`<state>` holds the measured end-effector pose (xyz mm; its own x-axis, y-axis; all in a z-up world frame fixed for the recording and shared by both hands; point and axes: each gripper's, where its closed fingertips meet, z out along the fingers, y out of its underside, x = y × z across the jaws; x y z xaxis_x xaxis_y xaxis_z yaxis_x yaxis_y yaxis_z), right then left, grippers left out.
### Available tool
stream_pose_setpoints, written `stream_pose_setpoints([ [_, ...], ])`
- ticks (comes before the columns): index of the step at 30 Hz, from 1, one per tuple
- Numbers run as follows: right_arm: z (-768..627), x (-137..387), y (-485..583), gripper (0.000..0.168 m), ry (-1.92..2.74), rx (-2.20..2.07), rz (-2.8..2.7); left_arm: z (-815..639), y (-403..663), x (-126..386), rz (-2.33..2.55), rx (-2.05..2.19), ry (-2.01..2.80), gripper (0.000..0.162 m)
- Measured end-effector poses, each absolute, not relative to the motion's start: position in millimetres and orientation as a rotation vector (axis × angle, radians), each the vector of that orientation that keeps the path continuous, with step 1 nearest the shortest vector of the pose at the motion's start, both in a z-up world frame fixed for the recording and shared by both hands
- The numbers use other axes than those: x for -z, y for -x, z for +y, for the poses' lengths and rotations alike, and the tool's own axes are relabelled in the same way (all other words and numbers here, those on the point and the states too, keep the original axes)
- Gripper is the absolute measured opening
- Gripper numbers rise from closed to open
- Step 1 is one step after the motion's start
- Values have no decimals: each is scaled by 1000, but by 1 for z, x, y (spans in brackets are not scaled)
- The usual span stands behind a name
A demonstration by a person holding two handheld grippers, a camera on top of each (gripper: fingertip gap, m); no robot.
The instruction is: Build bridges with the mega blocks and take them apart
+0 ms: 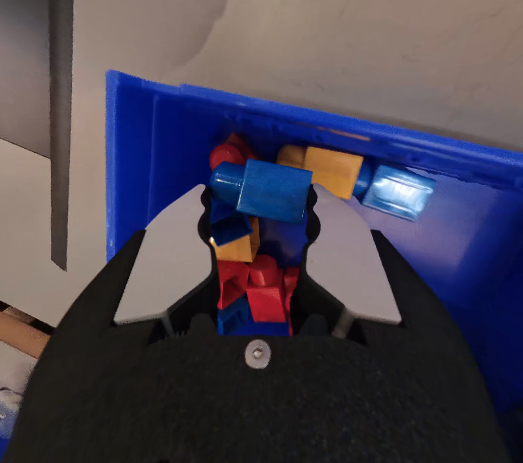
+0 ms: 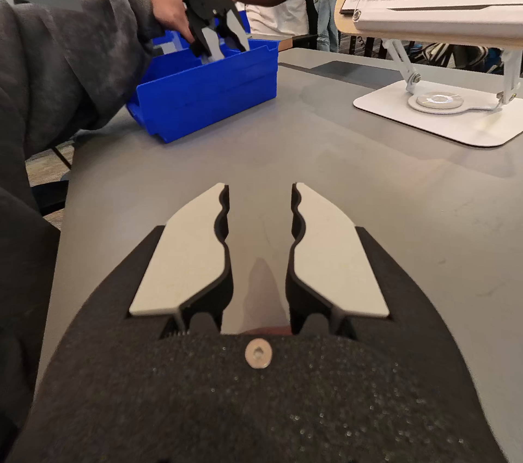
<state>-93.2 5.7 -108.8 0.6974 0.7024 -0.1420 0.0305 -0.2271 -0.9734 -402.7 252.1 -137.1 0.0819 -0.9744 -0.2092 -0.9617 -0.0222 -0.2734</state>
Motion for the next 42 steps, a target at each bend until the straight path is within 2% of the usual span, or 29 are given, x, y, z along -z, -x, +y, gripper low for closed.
stream_pose_setpoints([
  [5,5,106,95,41,1687,-695,-606,216,400,81,1827,89,1918,64],
  [10,7,98,92,41,1660,-675,-580,151,342,26,1792,233,1705,64],
  [13,9,96,88,41,1650,-641,-561,120,303,36,1913,239,1646,64],
  [23,-1,101,90,39,1638,-575,-618,67,200,151,2312,354,1473,64],
  [31,-5,101,89,38,1635,-592,-616,62,175,187,2434,324,1434,65],
  [33,-4,102,89,38,1643,-605,-614,63,176,187,2439,321,1458,65],
  [35,-5,102,89,38,1643,-611,-613,67,179,185,2427,296,1477,79],
  [37,-5,102,90,38,1644,-614,-617,69,190,173,2414,275,1512,85],
  [39,-5,102,90,38,1643,-617,-619,72,205,145,2351,272,1540,87],
  [42,-5,102,91,38,1642,-622,-620,84,241,80,2165,271,1551,79],
])
